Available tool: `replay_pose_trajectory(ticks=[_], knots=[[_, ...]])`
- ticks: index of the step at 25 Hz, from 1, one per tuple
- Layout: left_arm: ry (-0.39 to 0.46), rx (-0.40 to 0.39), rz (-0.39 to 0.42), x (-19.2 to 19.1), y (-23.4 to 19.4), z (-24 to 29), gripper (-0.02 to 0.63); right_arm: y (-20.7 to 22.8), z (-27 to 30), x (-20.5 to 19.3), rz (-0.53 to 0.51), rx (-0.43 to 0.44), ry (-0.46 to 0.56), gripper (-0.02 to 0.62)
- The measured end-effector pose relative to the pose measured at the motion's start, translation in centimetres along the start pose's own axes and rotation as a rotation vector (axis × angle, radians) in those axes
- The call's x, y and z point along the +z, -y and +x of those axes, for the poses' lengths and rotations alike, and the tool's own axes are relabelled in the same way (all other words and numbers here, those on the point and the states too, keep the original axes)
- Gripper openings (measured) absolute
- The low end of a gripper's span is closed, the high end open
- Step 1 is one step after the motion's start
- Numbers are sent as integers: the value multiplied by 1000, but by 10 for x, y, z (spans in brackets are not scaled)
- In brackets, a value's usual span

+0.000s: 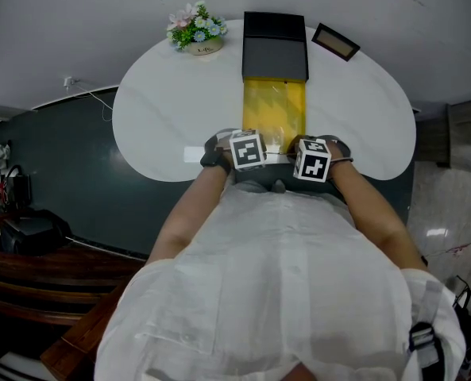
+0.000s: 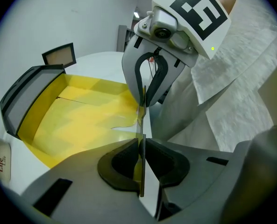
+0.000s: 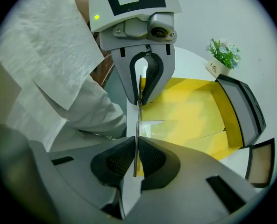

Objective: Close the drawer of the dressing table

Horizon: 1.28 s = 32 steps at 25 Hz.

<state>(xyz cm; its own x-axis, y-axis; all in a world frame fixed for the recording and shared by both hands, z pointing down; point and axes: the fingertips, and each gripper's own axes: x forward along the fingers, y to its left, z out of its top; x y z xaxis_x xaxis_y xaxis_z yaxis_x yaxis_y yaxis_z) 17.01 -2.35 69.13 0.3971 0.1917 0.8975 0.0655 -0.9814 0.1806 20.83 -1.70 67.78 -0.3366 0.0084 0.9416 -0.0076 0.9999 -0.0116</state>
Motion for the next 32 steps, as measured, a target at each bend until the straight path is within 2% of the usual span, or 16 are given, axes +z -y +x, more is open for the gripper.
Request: replay_pose_trajectory(ticks=[3,7,11,20,24,26,32], knots=[[46,-7,-1,10,4,-1,54,1,0,0,19,-9,6,26],[11,10,4,4,3,-5,48,1,-3,1,42,-11,18,26],[42,20,-3,11,-1,-13,43,8,-11,-1,60,-26,28,23],[56,80,-35,13,-34,-30,41,39,-21,2,68,-86,35,25],[77,75,-34,17,-42,-32,41,48,-20,2,70,-87,29,25],[60,83,-37,14,-47,-31,41,52,-20,1,71,-95,26,25],[67,113,-41,16,-68,-37,43,74,-23,0,85,-159,19,25]])
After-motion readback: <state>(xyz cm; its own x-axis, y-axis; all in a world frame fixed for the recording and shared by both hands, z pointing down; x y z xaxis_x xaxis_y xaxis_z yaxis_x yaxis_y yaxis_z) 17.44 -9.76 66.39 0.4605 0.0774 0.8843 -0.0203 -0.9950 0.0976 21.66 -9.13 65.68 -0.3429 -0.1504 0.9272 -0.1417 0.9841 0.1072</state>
